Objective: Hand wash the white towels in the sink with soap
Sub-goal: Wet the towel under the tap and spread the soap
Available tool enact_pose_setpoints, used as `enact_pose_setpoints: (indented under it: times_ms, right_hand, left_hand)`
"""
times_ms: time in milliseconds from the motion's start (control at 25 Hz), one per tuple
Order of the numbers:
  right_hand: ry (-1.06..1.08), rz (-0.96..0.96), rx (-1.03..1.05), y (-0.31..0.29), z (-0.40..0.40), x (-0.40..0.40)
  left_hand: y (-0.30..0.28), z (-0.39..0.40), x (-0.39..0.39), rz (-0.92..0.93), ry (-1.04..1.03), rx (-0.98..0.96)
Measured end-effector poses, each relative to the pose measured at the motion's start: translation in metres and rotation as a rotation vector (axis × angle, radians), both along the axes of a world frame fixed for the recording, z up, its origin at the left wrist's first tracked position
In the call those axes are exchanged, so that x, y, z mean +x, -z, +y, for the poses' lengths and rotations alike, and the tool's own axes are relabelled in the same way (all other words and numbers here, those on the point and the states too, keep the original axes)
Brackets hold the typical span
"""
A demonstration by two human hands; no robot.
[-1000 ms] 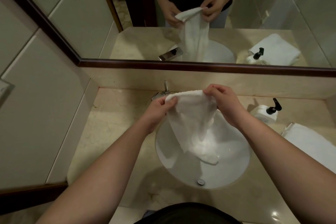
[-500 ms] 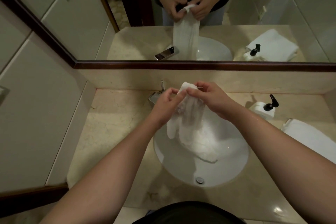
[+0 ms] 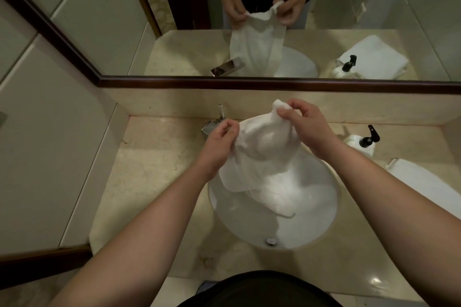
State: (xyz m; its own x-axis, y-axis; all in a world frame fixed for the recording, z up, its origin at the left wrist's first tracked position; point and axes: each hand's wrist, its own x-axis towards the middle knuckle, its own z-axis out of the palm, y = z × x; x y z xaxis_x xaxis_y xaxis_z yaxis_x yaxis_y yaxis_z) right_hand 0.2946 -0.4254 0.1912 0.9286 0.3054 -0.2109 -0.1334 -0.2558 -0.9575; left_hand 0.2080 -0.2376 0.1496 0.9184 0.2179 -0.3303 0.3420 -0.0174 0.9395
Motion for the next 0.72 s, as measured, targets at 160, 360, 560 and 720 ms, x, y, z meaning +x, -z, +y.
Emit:
enact_pose_setpoints:
  times_ms: [160, 360, 560, 720]
  right_hand:
    - [-0.117, 0.138, 0.019, 0.009, 0.017, -0.006]
    - [-0.204, 0.219, 0.128, 0.003, 0.027, -0.007]
    - [-0.168, 0.084, 0.089, -0.003, 0.028, -0.009]
    - [-0.04, 0.105, 0.153, 0.0, 0.018, 0.0]
  left_hand:
    - [-0.026, -0.009, 0.01, -0.123, 0.041, 0.015]
    - [-0.031, -0.001, 0.012, -0.167, 0.01, 0.065]
    - [0.001, 0.003, -0.007, -0.055, 0.102, 0.186]
    - [0.027, 0.008, -0.024, 0.082, 0.137, 0.103]
